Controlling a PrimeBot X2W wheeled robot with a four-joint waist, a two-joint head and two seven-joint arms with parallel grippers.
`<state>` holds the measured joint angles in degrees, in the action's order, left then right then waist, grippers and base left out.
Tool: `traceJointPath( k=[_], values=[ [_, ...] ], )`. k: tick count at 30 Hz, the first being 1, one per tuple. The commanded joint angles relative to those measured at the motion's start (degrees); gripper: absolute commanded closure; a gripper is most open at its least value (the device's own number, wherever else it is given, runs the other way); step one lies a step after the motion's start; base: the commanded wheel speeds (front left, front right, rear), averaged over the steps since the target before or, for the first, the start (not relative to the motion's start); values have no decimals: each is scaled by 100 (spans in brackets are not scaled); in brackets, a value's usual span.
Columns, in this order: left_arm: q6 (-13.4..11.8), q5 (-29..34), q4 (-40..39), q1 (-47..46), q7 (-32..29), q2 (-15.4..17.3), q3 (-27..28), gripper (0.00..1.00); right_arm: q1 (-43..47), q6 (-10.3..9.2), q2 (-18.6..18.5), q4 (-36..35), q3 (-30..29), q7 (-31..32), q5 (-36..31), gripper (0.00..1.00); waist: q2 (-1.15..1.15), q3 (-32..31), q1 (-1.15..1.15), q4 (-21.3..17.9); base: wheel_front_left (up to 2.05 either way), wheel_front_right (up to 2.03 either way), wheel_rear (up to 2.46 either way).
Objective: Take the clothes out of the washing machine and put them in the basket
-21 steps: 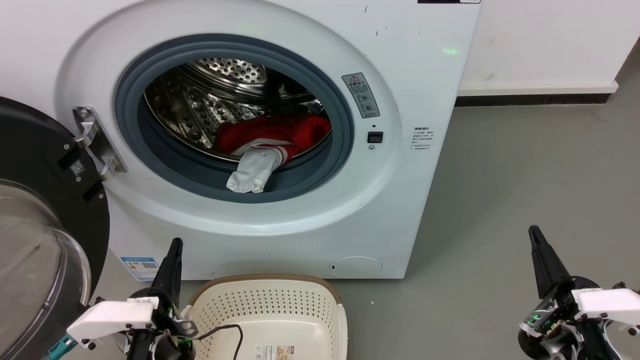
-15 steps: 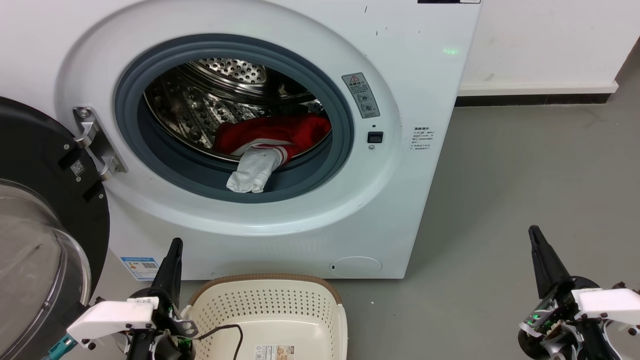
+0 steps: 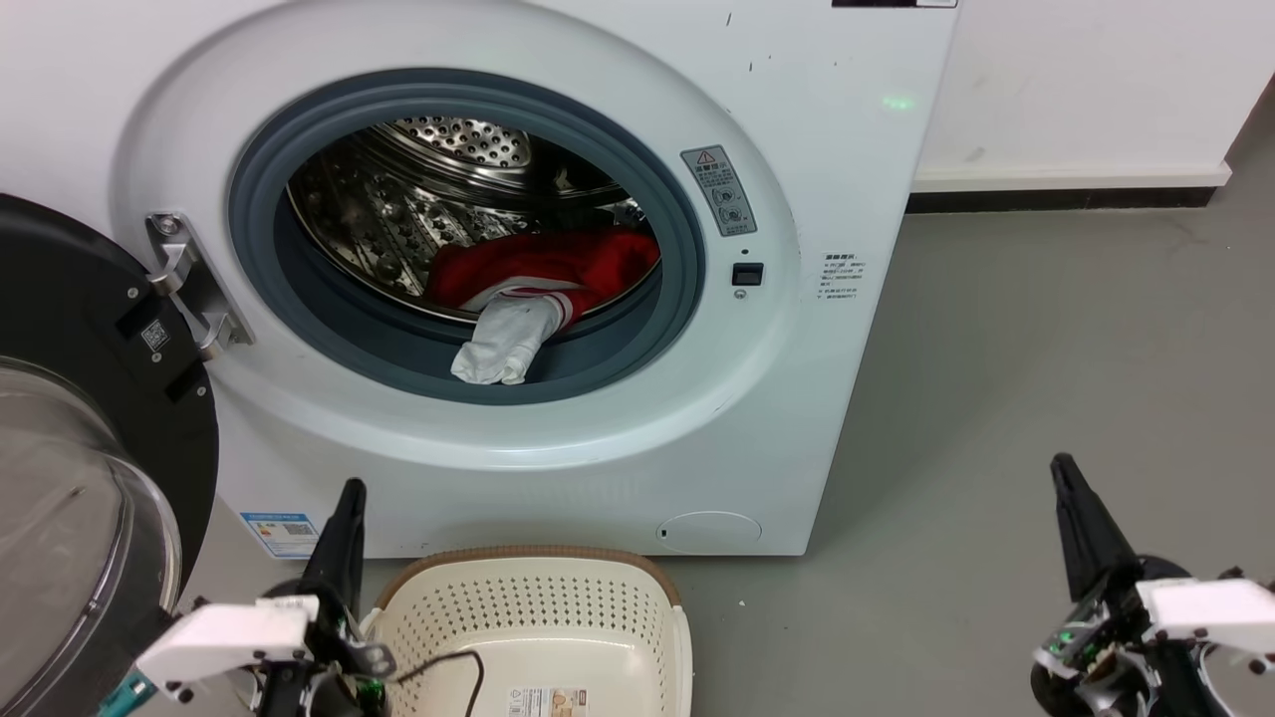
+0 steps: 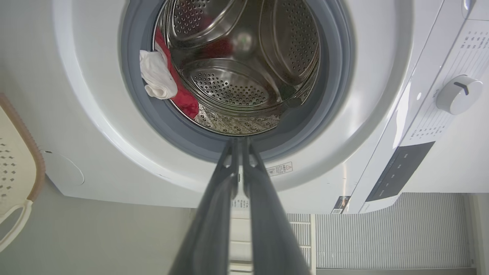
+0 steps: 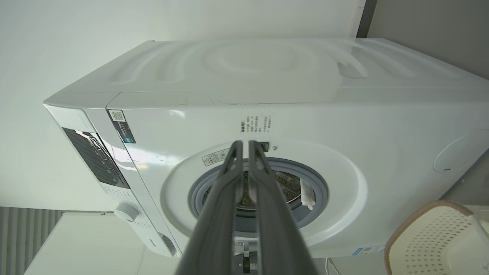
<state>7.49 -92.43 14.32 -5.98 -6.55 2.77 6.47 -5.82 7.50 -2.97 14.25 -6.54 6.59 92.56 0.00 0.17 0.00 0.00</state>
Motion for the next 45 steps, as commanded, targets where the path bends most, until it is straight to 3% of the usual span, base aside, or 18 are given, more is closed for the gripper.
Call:
traceJointPath(
  k=[1, 13, 45],
  values=[
    [0, 2, -9, -1, 5, 0, -1, 0, 0, 0, 0, -6, 1, -7, -5, 0, 0, 1, 0, 0, 0, 0, 0],
    [-5, 503, -123, 190, 274, -15, 13, 0, 219, -1, 7, -49, 14, -275, -484, 0, 0, 9, 0, 3, 0, 0, 0],
    [-767, 4218, -1159, 456, 1026, 0, -454, 0, 613, -1, 3, -1257, 316, -1027, -4639, 0, 0, 21, 0, -6, 0, 0, 0]
  ],
)
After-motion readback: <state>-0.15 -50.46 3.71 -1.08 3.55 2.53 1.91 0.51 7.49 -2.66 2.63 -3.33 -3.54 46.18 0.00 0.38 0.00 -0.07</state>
